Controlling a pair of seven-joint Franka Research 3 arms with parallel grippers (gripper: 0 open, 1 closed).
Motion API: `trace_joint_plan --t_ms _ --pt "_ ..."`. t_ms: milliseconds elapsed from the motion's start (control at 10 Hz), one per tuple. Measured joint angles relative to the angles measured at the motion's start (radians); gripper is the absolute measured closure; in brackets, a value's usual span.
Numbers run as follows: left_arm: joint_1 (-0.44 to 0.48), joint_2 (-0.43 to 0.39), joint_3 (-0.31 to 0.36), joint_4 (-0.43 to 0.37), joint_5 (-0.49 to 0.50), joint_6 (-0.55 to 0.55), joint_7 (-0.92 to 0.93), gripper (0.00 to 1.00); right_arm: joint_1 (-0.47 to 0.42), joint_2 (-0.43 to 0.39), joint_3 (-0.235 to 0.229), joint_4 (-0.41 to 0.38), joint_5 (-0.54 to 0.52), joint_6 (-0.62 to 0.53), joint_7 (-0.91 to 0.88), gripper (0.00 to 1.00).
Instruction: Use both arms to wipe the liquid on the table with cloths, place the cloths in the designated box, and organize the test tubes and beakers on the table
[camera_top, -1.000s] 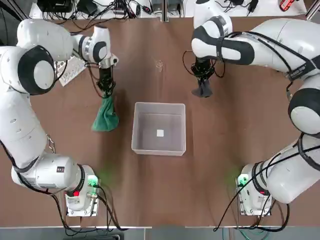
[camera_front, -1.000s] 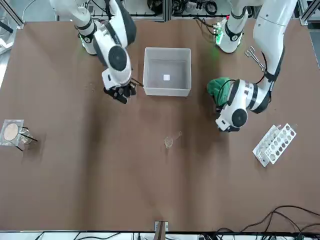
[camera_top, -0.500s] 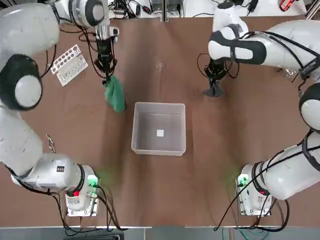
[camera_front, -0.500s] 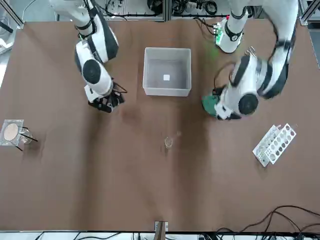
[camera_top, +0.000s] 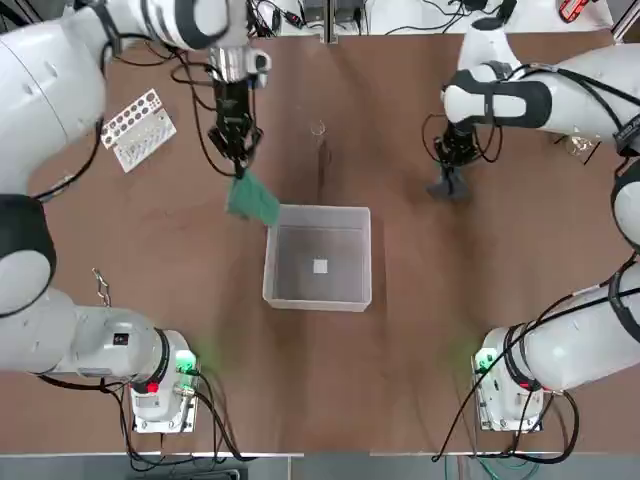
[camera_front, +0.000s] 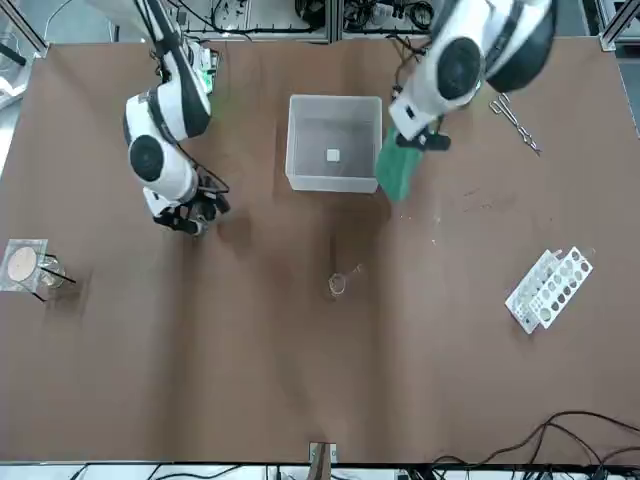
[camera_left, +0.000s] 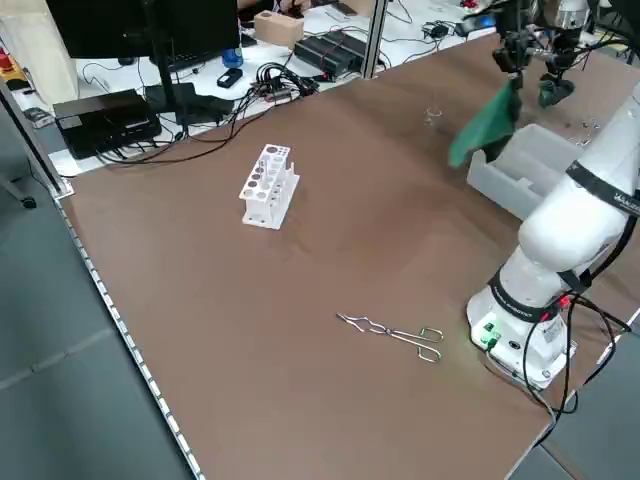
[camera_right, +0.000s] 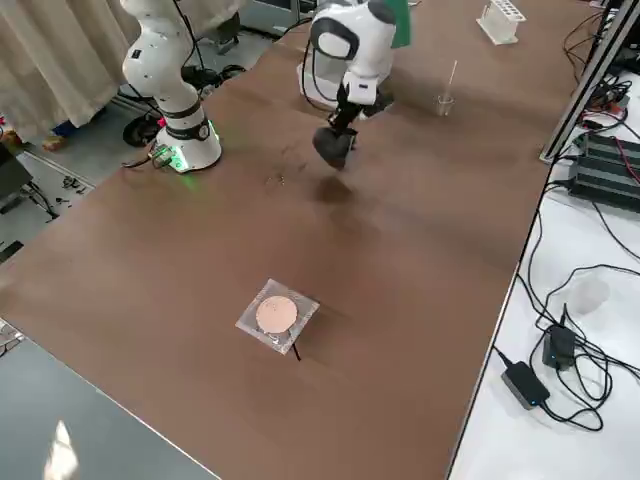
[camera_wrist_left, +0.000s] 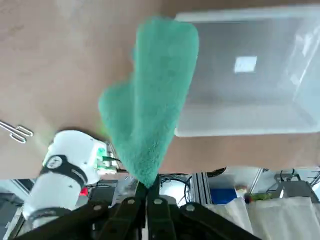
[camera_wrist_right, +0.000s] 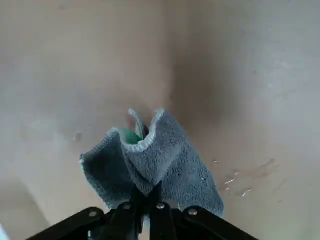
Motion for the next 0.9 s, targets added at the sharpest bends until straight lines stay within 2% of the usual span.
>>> trace_joint_plan --t_ms 200,500,700,900 --pt "-0.001 0.003 -0.093 -0.039 -0.024 0.05 -0.047 0.96 -0.059 0.0 0.0 -0.06 0.0 0.002 -0.064 0.92" --pt "-0.001 0.029 -0.188 -0.058 -0.027 0.19 -0.112 0.96 -0.082 0.0 0.001 -0.16 0.002 0.002 -0.073 0.92" --pt "-0.003 0.061 -0.262 -0.058 -0.028 0.274 -0.176 0.96 -0.102 0.0 0.002 -0.195 0.003 -0.022 -0.073 0.92" --pt "-0.011 0.088 -0.303 -0.054 -0.028 0.338 -0.209 0.96 -0.149 0.009 0.002 -0.216 0.003 -0.047 -0.075 0.92"
